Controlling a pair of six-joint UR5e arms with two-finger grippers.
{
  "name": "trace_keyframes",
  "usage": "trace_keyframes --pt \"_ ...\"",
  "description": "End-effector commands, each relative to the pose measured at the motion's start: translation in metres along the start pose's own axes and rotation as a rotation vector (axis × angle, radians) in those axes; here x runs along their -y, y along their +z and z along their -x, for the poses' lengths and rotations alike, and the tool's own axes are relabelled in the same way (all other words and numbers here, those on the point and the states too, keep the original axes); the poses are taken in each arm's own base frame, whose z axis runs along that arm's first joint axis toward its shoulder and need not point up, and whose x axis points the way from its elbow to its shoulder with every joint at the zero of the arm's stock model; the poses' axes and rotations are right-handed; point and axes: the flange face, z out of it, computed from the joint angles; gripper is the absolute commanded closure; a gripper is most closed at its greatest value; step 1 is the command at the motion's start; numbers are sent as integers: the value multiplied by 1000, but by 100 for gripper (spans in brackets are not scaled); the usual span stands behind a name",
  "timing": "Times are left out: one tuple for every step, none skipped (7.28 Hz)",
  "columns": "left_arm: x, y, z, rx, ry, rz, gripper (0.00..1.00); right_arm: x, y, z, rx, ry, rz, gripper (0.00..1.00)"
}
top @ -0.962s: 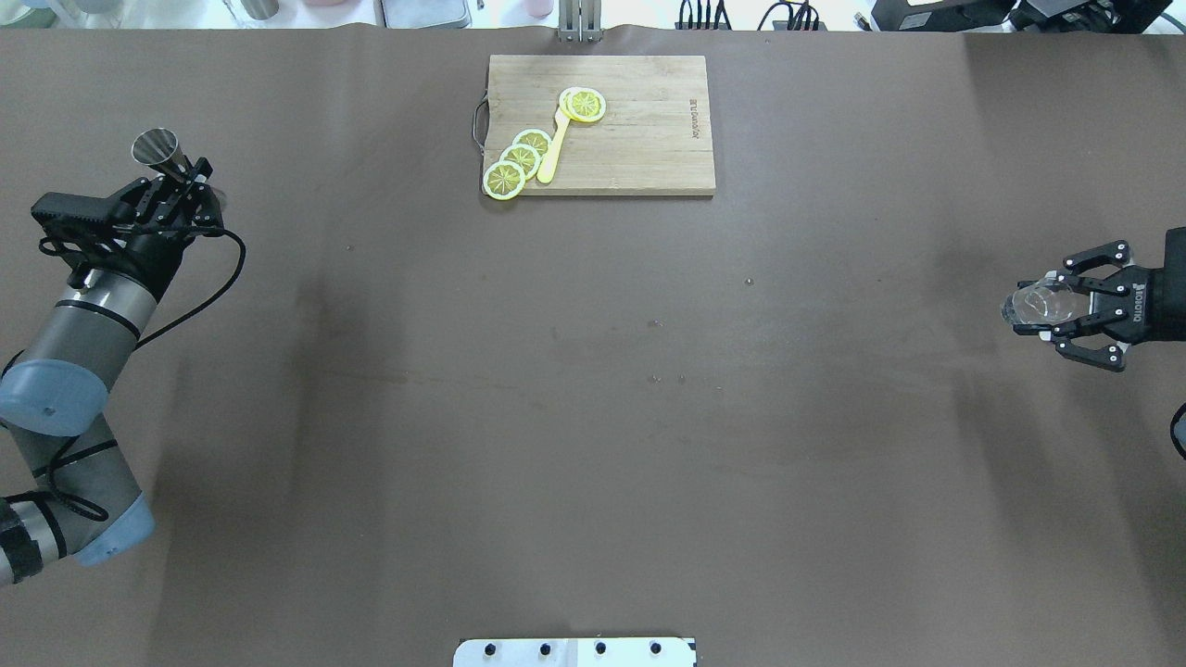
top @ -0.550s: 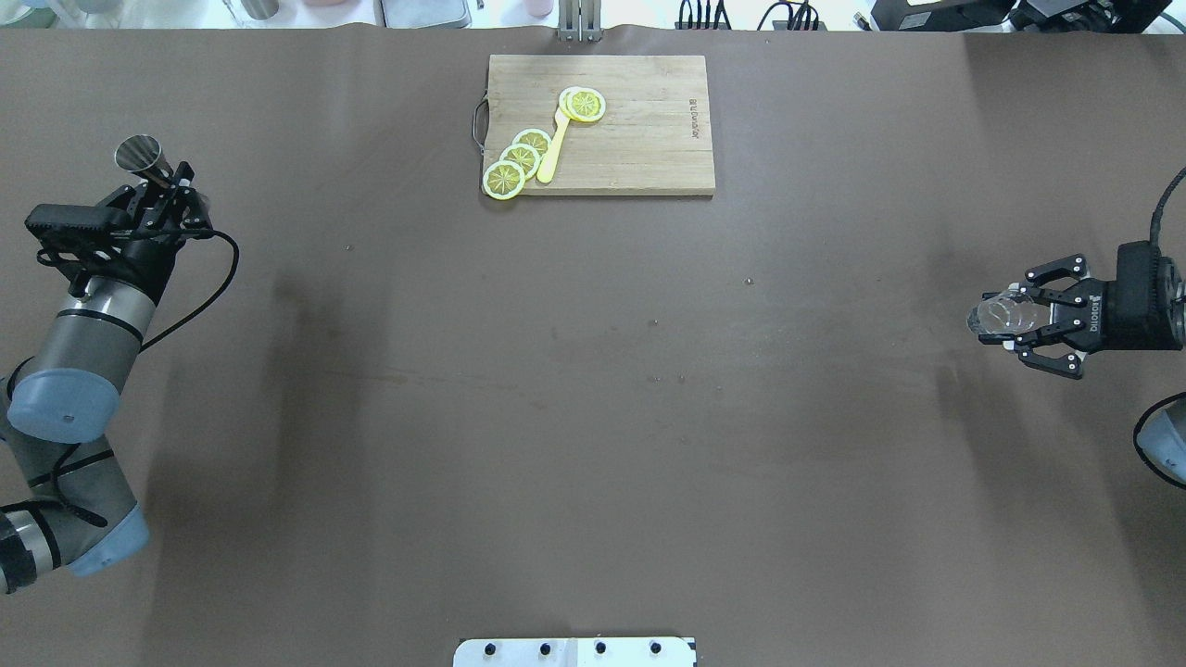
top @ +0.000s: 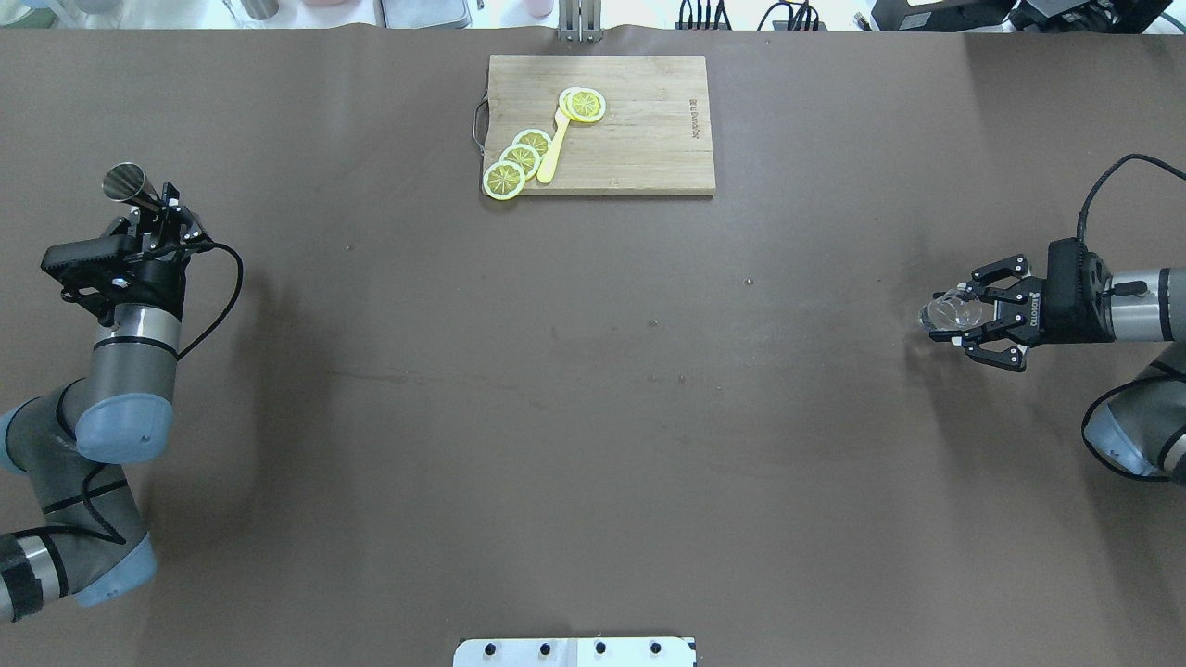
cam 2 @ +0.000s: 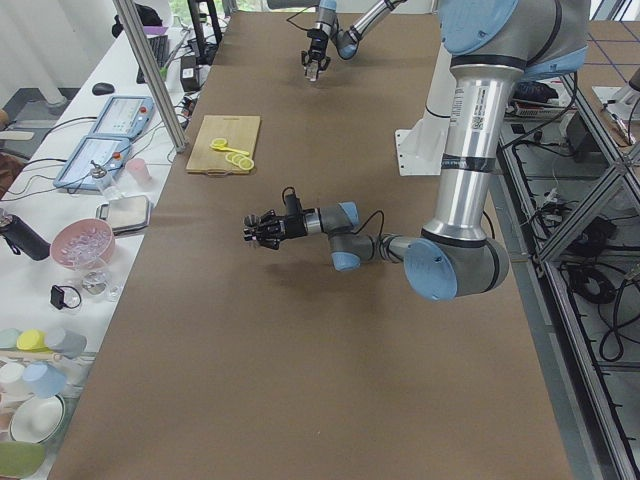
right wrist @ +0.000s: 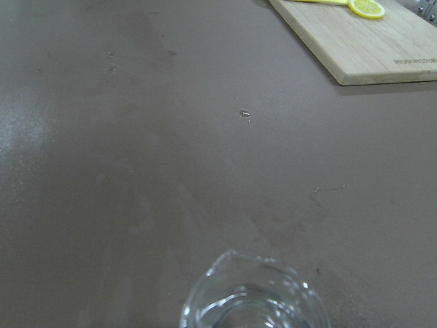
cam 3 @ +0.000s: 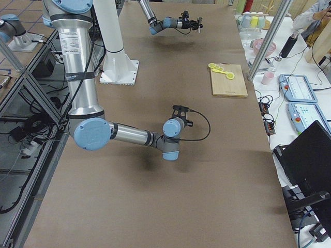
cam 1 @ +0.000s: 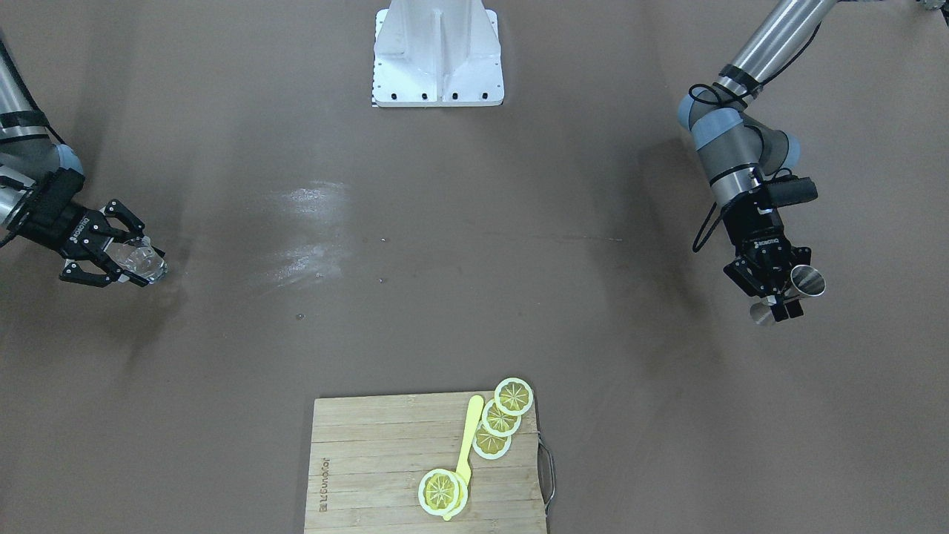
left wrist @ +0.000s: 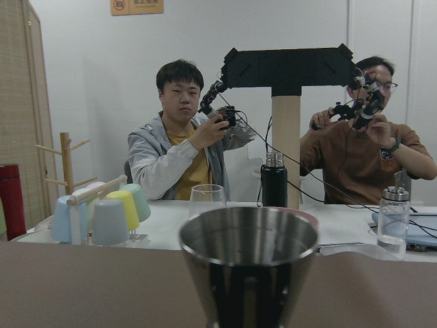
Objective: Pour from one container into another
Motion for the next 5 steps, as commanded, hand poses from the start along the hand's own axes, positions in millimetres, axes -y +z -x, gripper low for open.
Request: trace_keyframes --pt "-7 -1 4 28 -27 -7 100 -2 17 -8 5 9 12 100" --pt "-10 -2 4 44 -14 -22 100 0 23 -10 8 8 11 100" --pt "-17 -2 4 75 -14 -39 100 1 27 -11 11 8 13 100" --pt "-23 1 7 108 -25 -53 100 4 34 -13 14 6 11 100" --pt "-23 1 7 112 -28 -53 100 5 36 -14 14 6 11 100"
